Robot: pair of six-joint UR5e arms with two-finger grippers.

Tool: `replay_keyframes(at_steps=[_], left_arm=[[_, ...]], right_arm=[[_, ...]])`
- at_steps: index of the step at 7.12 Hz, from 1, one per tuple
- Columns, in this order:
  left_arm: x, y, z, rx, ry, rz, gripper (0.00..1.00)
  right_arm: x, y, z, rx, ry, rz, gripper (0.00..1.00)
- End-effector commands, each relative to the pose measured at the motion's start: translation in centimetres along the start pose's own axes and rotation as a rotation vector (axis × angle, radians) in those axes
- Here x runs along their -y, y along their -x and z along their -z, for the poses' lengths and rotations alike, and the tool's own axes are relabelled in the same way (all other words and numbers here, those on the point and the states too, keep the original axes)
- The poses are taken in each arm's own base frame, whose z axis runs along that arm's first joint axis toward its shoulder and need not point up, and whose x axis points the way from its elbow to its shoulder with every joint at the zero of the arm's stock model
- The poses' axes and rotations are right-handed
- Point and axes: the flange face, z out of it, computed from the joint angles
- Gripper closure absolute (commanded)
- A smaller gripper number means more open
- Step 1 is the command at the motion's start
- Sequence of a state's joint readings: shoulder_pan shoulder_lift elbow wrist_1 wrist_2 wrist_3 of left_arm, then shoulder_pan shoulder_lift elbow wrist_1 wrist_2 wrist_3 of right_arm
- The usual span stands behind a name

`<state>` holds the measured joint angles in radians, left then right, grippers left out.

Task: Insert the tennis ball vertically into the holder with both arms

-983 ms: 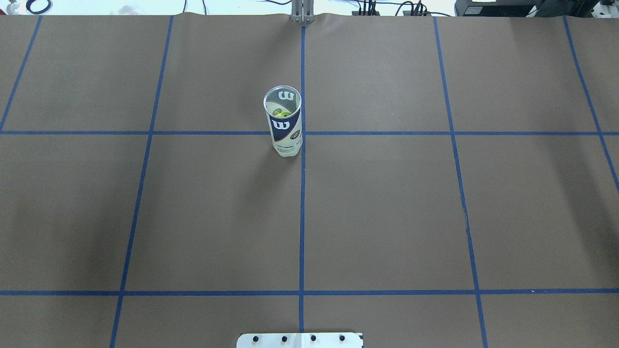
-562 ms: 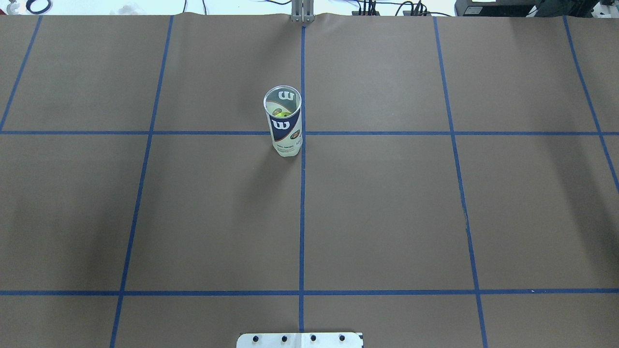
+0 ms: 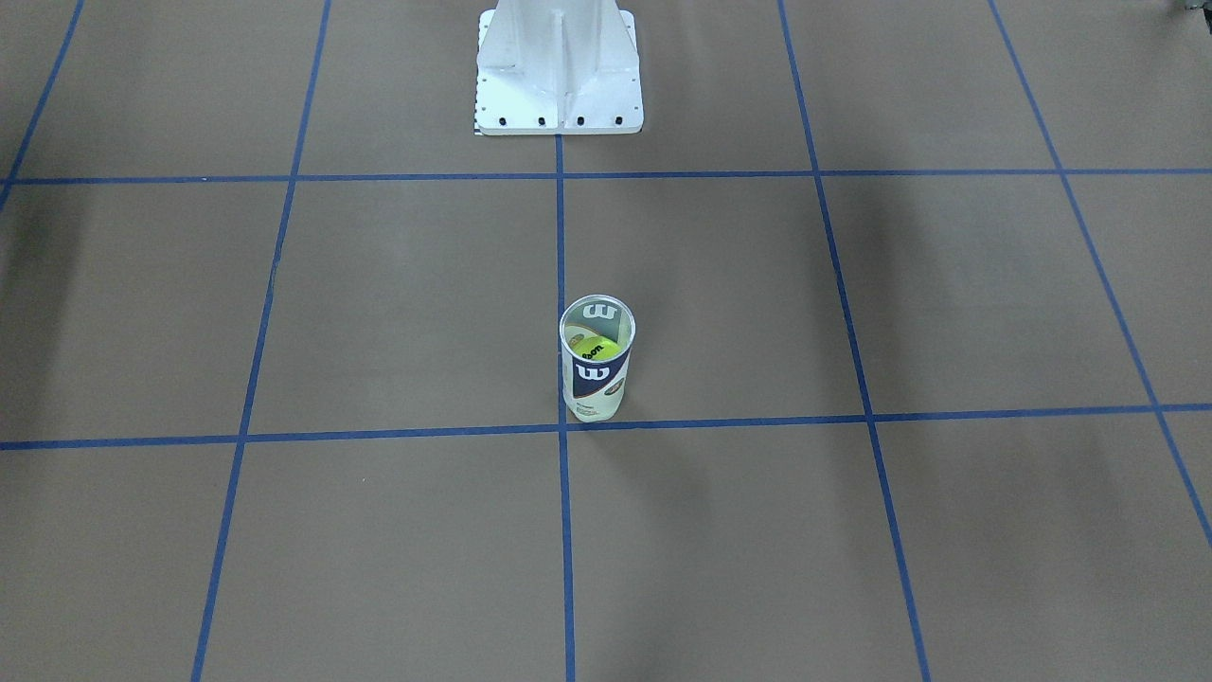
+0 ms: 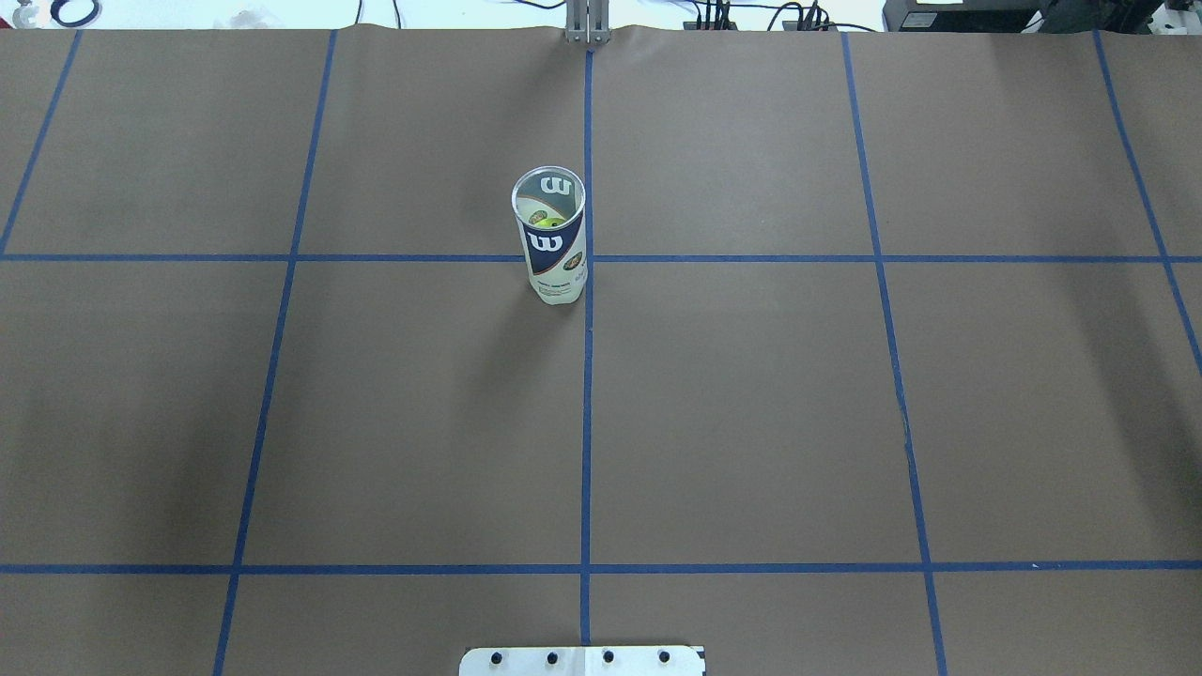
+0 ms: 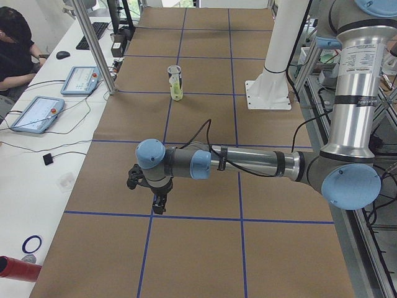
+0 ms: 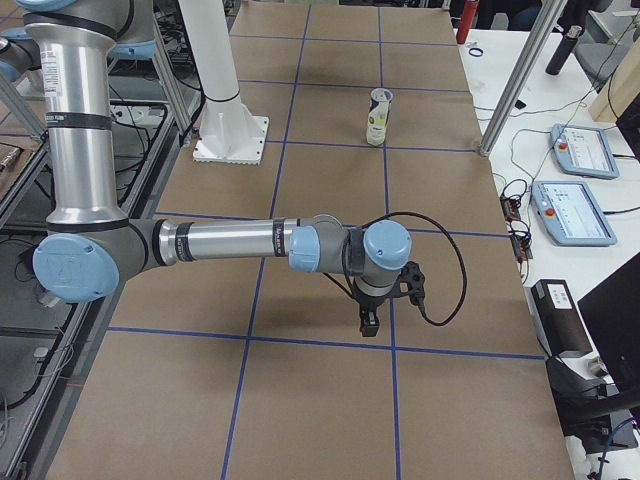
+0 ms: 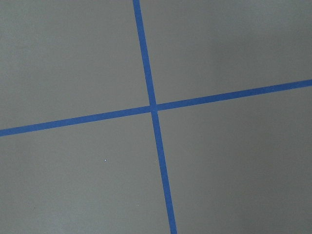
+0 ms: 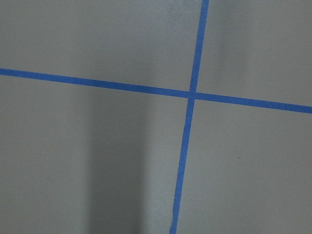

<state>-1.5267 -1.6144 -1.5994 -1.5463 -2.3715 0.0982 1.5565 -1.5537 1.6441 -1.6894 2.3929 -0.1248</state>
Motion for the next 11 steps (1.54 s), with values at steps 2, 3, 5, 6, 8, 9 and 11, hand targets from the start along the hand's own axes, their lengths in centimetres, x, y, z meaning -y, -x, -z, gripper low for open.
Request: replay_keyframes(at_steps=[2,3,5,6,8,9,11], left_arm=[[-0.9,0.8,-0.2,0.000,0.006,0.018,0.00],[-1.3,1.0,-0.3,-0.002,0.025,0.043,0.00],[-1.7,1.1,-0.3,-0.004,0.040,0.061,0.00],[-1.7,1.1,-0.3,-0.005,0.040,0.061,0.00],[-1.6,1.1,-0.3,-0.007,0.039,0.060,0.00],[-1.6,1.1,-0.3,-0.007,0.039,0.060,0.00],[-1.6,1.1,-0.3,-0.007,0.039,0.060,0.00]], right_arm=[[0.1,-0.2,0.7,0.002,-0.014,-0.023,0.00],[0.1,-0.2,0.9,0.001,-0.018,-0.029,0.00],[0.2,-0.3,1.2,0.001,-0.024,-0.032,0.00],[0.1,-0.4,1.2,0.001,-0.025,-0.033,0.00],[0.1,-0.4,1.2,0.001,-0.025,-0.033,0.00],[0.1,-0.4,1.2,0.001,-0.025,-0.033,0.00],[0.3,-0.3,1.3,0.001,-0.027,-0.031,0.00]])
